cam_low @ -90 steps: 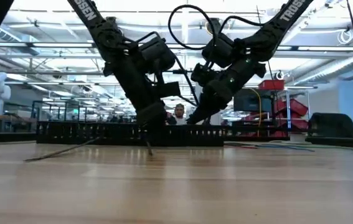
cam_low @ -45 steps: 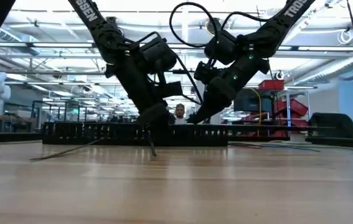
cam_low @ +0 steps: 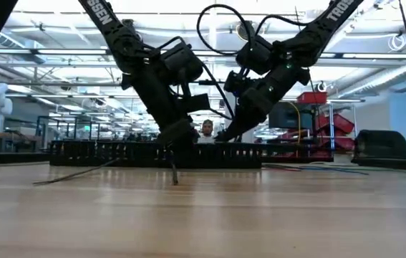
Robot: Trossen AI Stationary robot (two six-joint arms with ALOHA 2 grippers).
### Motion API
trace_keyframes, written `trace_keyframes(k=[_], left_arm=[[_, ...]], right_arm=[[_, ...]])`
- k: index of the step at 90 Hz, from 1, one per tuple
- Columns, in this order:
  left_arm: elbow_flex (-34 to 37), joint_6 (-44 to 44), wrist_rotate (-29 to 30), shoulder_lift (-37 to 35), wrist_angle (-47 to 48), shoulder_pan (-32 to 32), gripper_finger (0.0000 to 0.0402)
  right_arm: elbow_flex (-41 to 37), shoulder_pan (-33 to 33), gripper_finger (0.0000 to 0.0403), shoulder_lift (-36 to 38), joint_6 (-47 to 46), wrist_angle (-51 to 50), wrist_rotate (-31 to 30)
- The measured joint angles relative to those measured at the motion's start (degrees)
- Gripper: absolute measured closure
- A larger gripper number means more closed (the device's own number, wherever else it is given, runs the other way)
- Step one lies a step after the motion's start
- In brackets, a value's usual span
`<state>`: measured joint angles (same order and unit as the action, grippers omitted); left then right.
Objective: Ziptie cables
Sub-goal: Close the black cable duct
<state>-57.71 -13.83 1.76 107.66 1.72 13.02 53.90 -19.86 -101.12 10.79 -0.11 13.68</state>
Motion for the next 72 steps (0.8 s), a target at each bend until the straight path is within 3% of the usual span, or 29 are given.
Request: trace_keyframes(k=[44,72], left_arm=[[0.1,-0.5,-2.6,1.4,-3.0,0.1,0.0168],[-0.6,-0.1,-3.1,2.4,-3.9,-0.1,0.0168]], right_arm=[[-0.1,1.2,0.0403,-3.8,-2.0,7.3,1.6],[0.0,1.1,0.0403,-3.5,-1.9,6.1,1.4]])
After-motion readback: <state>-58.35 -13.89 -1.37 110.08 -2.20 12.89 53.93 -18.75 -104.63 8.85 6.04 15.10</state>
